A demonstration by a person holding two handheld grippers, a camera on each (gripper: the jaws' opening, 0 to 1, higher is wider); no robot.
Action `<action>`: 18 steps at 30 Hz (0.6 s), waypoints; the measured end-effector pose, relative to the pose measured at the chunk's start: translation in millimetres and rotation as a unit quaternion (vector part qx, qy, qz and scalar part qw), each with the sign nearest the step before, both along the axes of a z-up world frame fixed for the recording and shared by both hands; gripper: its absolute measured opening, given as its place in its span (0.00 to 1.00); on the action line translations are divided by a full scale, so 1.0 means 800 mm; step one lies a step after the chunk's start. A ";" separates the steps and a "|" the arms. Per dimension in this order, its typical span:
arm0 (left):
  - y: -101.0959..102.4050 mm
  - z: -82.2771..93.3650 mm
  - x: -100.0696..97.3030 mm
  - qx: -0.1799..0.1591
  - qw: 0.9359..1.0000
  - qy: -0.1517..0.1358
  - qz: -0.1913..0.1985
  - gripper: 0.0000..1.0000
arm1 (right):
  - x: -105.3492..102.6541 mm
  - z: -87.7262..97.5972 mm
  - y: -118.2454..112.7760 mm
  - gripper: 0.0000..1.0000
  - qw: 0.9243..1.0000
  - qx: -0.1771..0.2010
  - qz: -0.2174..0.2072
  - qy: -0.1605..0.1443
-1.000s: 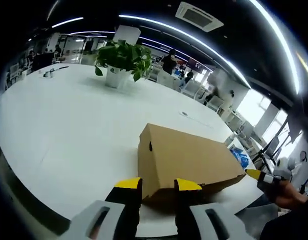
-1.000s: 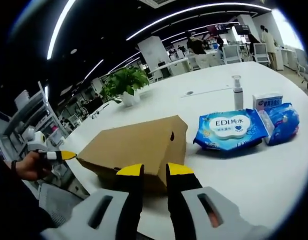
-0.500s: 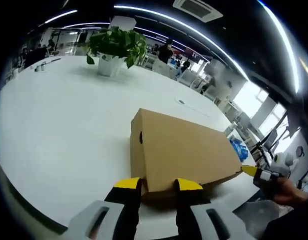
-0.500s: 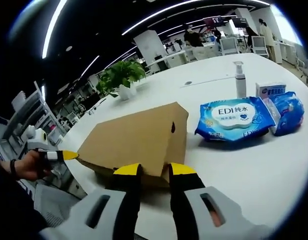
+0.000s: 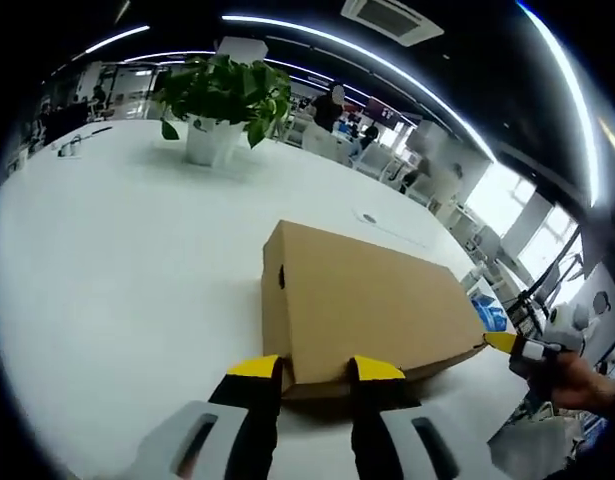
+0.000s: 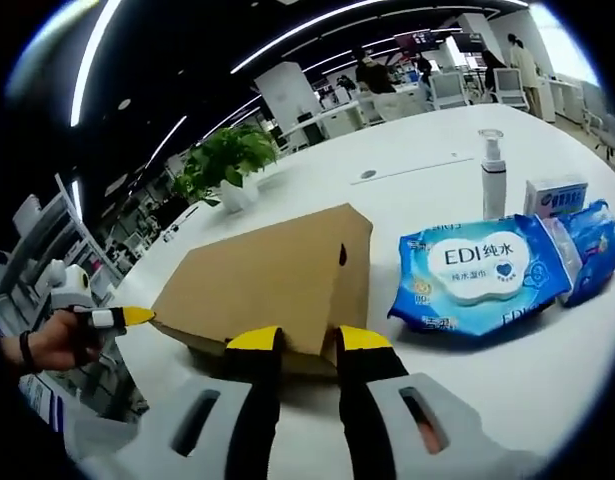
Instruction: Operate the shoe box by opening the lid, removing the specified soft item, and placing it in the target area until the item is outside and the box remains undamaged.
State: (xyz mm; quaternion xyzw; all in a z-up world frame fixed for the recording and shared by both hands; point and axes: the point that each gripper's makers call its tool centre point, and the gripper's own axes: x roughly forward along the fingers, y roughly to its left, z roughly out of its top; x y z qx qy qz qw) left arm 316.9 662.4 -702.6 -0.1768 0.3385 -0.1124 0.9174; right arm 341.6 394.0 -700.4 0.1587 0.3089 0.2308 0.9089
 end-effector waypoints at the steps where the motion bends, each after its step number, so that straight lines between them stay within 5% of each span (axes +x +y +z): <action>1: -0.001 0.000 0.009 0.000 1.000 0.000 -0.001 0.27 | 0.006 0.000 -0.002 0.19 1.000 -0.001 -0.002 0.001; 9: -0.019 0.001 0.052 0.001 1.000 -0.004 -0.011 0.27 | 0.044 0.000 -0.021 0.19 1.000 -0.004 -0.015 0.005; 18: -0.034 0.008 0.058 0.002 1.000 -0.003 -0.015 0.27 | 0.054 -0.001 -0.027 0.19 1.000 -0.010 -0.015 0.008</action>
